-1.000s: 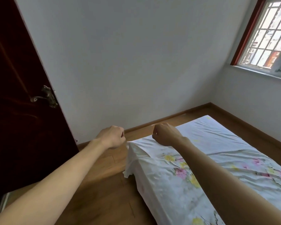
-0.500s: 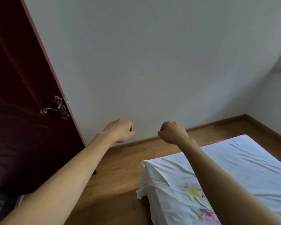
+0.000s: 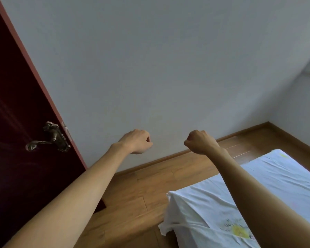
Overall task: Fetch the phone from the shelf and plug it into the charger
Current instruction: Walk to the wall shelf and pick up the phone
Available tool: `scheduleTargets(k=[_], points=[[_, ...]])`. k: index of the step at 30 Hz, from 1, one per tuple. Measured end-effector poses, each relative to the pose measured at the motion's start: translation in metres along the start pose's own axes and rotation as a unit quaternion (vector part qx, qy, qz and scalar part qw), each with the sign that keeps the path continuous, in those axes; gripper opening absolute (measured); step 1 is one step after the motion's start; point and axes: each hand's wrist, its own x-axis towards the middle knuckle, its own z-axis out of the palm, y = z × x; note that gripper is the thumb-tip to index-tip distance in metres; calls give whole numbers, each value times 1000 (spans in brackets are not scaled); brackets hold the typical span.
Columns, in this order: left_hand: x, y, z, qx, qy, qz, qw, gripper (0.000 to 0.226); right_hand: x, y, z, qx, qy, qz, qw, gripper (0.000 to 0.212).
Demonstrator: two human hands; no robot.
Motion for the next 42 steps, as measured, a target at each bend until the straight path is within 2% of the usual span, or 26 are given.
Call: scheduleTargets(k=[4,10,14,21,24,29,36,42], points=[[42,-31,-22,-19,19,14,1000,27,43,-26,2,11,8,19,1000,32],[118,-48,-27,26,15,57,998,30,113,-33,6,15,12,39,999,28],[187,-47,-34,43,31,77,996,17,169,-20,3,24,23,50,998,33],[306,-18,-56,40,25,93,995,10,262,20,-19,61,32,84,994,37],[350,-1,-65,29,19,114,993,17,294,38,-35,74,47,115,990,36],[420,20,-74,30,10,165,986,19,339,65,-49,33,64,175,982,22],[527,37,-74,51,-13,238,970,18,405,92,-58,35,77,249,965,25],[614,63,-87,48,-41,323,944,20,450,108,-75,53,141,327,933,22]])
